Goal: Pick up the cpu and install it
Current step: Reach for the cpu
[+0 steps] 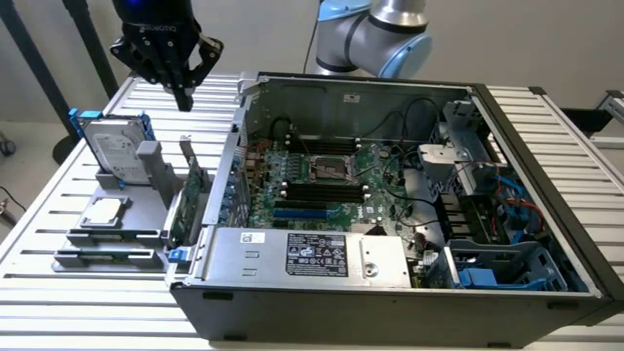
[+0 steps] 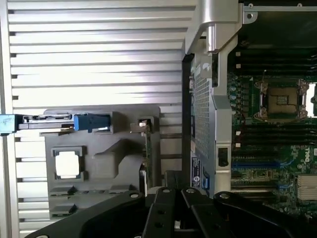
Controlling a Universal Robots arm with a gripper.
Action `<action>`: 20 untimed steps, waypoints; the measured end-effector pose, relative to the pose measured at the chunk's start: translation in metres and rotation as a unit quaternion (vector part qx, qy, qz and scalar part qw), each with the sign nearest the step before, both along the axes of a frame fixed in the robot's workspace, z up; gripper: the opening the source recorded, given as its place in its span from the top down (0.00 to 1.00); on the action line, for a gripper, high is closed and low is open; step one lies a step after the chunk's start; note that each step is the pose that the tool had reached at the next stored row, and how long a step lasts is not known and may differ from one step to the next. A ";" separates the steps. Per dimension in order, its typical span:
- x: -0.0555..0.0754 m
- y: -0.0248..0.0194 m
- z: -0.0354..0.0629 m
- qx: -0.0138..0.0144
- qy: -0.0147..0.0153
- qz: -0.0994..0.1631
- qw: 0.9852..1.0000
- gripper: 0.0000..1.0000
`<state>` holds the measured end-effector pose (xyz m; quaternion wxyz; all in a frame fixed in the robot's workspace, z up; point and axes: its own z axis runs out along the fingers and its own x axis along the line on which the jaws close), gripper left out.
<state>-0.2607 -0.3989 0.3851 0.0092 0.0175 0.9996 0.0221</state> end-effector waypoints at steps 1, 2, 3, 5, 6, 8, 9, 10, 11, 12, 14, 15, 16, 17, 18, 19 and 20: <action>-0.005 0.0000 -0.0008 -0.001 0.000 0.000 1.000 0.89; -0.009 0.0000 -0.0015 -0.001 0.000 0.000 1.000 0.89; -0.014 0.0000 -0.0021 -0.002 0.001 0.000 1.000 0.89; -0.023 0.0000 -0.0036 -0.003 0.001 0.000 1.000 0.89; -0.028 0.0000 -0.0042 -0.004 0.001 0.000 1.000 0.89; -0.037 0.0000 -0.0056 -0.005 0.002 0.000 1.000 0.89; -0.041 0.0000 -0.0064 -0.006 0.002 0.000 1.000 0.89; -0.046 0.0000 -0.0071 -0.006 0.002 0.000 1.000 0.89; -0.050 0.0000 -0.0077 -0.007 0.003 0.000 1.000 0.89; -0.055 0.0000 -0.0085 -0.007 0.003 0.000 1.000 0.89; -0.064 0.0000 -0.0099 -0.009 0.003 0.000 1.000 0.89; -0.068 0.0000 -0.0106 -0.009 0.004 0.000 1.000 0.89; -0.073 0.0000 -0.0113 -0.010 0.004 0.000 1.000 0.89; -0.078 0.0000 -0.0120 -0.011 0.004 0.000 1.000 0.89; -0.082 0.0000 -0.0127 -0.011 0.004 0.000 1.000 0.89; -0.087 0.0000 -0.0135 -0.012 0.005 0.000 1.000 0.89; -0.091 0.0000 -0.0142 -0.012 0.005 0.000 1.000 0.89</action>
